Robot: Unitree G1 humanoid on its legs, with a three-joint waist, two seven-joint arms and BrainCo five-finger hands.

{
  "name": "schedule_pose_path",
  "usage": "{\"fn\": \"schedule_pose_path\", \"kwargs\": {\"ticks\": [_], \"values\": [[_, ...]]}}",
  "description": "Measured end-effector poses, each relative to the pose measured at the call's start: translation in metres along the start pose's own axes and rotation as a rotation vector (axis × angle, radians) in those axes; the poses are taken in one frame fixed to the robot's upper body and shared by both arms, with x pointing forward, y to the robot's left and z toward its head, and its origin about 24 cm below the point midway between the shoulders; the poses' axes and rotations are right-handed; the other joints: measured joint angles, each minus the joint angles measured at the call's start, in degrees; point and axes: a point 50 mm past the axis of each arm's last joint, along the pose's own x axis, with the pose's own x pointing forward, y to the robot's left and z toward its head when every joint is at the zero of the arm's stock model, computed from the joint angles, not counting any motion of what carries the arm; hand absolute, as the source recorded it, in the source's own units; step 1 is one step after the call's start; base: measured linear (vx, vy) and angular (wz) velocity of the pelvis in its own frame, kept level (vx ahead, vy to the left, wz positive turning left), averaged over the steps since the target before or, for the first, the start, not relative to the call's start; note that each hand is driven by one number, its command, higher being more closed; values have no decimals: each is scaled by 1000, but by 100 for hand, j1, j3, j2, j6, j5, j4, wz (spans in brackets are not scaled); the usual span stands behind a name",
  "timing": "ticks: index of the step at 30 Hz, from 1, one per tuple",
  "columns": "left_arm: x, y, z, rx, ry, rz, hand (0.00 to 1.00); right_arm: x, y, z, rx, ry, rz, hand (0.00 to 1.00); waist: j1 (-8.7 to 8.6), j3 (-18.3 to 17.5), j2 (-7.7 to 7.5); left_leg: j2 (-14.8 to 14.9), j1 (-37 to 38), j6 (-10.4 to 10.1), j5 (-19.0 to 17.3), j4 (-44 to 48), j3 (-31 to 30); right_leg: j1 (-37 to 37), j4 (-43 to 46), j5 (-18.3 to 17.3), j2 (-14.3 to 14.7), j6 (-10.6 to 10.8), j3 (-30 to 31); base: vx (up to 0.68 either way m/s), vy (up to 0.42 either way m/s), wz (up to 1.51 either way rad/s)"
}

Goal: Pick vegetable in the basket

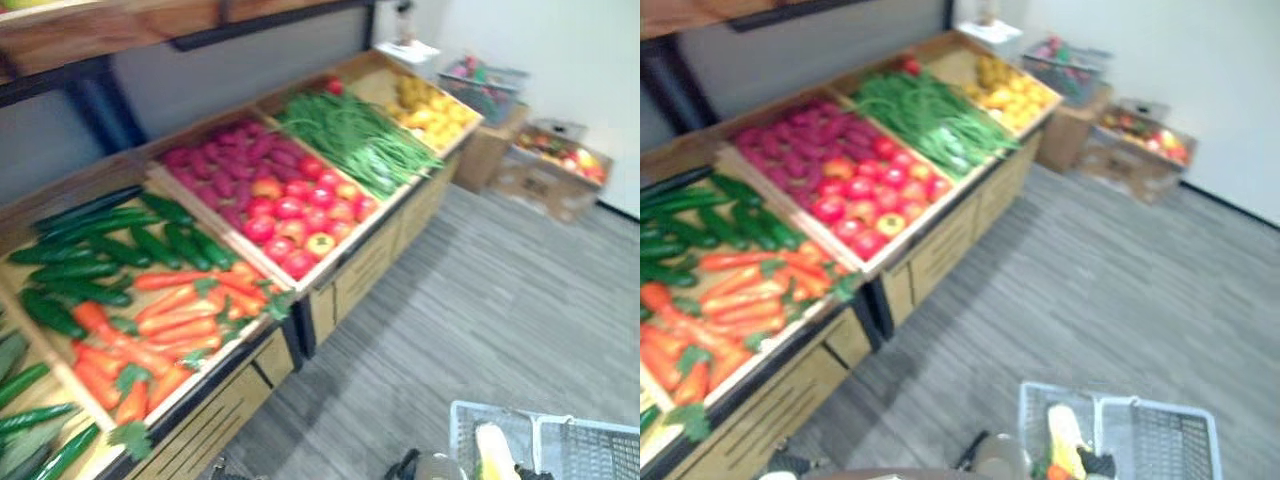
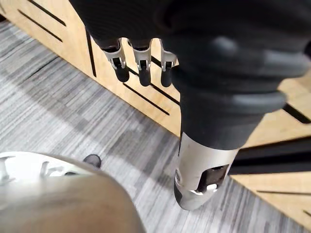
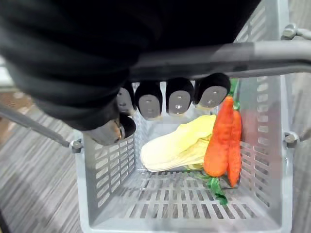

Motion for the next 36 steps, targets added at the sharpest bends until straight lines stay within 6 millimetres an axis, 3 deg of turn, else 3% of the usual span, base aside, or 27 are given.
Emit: {"fn": "schedule_pose_path", "kwargs": {"ticks": [1,2,4,6,8,10,11,12,13,14,16,18,20,22,23,28,30,32,34,36], "values": [[-1,-4,1,-5,-1,-10,0,2,0,5,0,-14,0,100,-8,18,-46,55,3,27,63,89,122,-4,272,-329,-86,-2,-54,-99,-188,-156],[3,2,11,2,-29,4,0,2,0,4,-2,-2,-3,100,-117,38,-253,53,-41,-37,-4,511,340,71,621,-966,-579,348,-96,-20,-260,-97],[6,4,22,-6,-55,16,0,3,-5,6,-19,-8,-9,100,-178,150,16,577,-158,-62,-101,1112,439,128,252,-817,-122,302,-106,-54,-265,-73],[4,-4,23,-15,-56,-2,0,1,-3,0,-39,11,3,100,-202,100,156,972,-12,-42,33,1293,605,275,-187,-657,381,110,115,-47,-180,-78],[2,-12,26,-25,-63,-21,0,-2,-1,-10,-53,33,12,100,-327,72,202,1269,65,-20,216,1637,592,435,-332,-654,575,104,167,9,-179,-33],[0,-18,28,-38,-72,-37,0,-5,-2,-17,-70,46,18,100,-324,89,167,1547,126,71,479,2140,507,533,-453,-622,704,46,431,6,-143,-56],[0,-18,30,-43,-83,-37,0,-5,-1,-16,-75,41,19,100,-312,132,113,1613,14,45,516,2504,60,593,-552,-577,727,-29,642,-4,-55,-69],[0,-18,30,-45,-87,-35,0,-4,-1,-16,-78,39,19,100,-313,158,72,1532,-122,-50,393,2649,-380,620,-603,-548,715,-65,753,-39,-21,-92],[0,-17,31,-57,-93,-32,0,-3,-3,-13,-86,28,16,100,-303,165,59,976,-530,-187,-26,2680,-1724,646,-696,-473,645,-44,1060,-41,17,-83],[0,-17,33,-68,-101,-29,0,-2,-4,-11,-85,23,15,100,-295,173,65,655,-643,-211,-156,2545,-2267,684,-754,-433,622,1,1196,-44,44,-118],[-2,-15,26,-73,-100,-16,0,0,-3,-4,-85,4,16,100,-234,191,101,-437,-789,-315,-466,1534,-3927,767,-979,-273,610,152,1698,-26,75,-120],[-2,-14,26,-72,-103,-12,0,0,-3,-3,-82,-8,16,100,-150,215,146,-833,-889,-333,-474,786,-4748,793,-1095,-200,683,269,2017,-6,126,-92],[-3,-14,23,-67,-97,-11,0,1,-3,0,-83,-17,14,100,-123,235,197,-1026,-1000,-325,-426,194,-5279,786,-1233,-141,736,364,2202,39,172,-82],[-4,-15,18,-54,-88,-19,0,1,-5,2,-92,-27,10,100,-30,259,261,-1057,-1106,-285,-265,-107,-5386,701,-1227,-109,772,412,2427,55,174,-85],[-6,-18,13,-37,-76,-29,0,2,-8,3,-96,-31,5,100,48,292,311,-1045,-1091,-178,29,-96,-5362,696,-1213,-85,819,453,2629,89,222,-81],[-6,-11,2,28,-59,-25,0,0,0,9,-126,-73,29,100,55,283,77,-1406,-862,130,-196,-219,-4773,646,-1138,-4,451,652,3090,141,242,-47],[-5,-10,4,83,-78,-40,0,-1,-2,10,-122,-84,23,100,72,285,-9,-1573,-676,272,-314,-228,-4566,322,-290,-311,233,764,3097,179,193,-32],[-4,-8,2,112,-79,-44,0,0,-2,14,-117,-98,23,100,140,288,-3,-1599,-424,304,-349,-289,-4388,-63,711,-346,163,773,3012,183,137,-39],[-4,-8,7,139,-104,-49,0,0,0,15,-119,-106,31,100,17,311,-41,-1569,-177,370,-385,-341,-4476,-287,1511,-399,-39,838,2711,187,63,14],[-2,-4,12,143,-119,-39,0,-1,0,15,-117,-108,31,100,-8,319,-83,-1512,-83,356,-394,-362,-4559,-306,1410,-481,-276,722,2541,159,-27,34]]}}
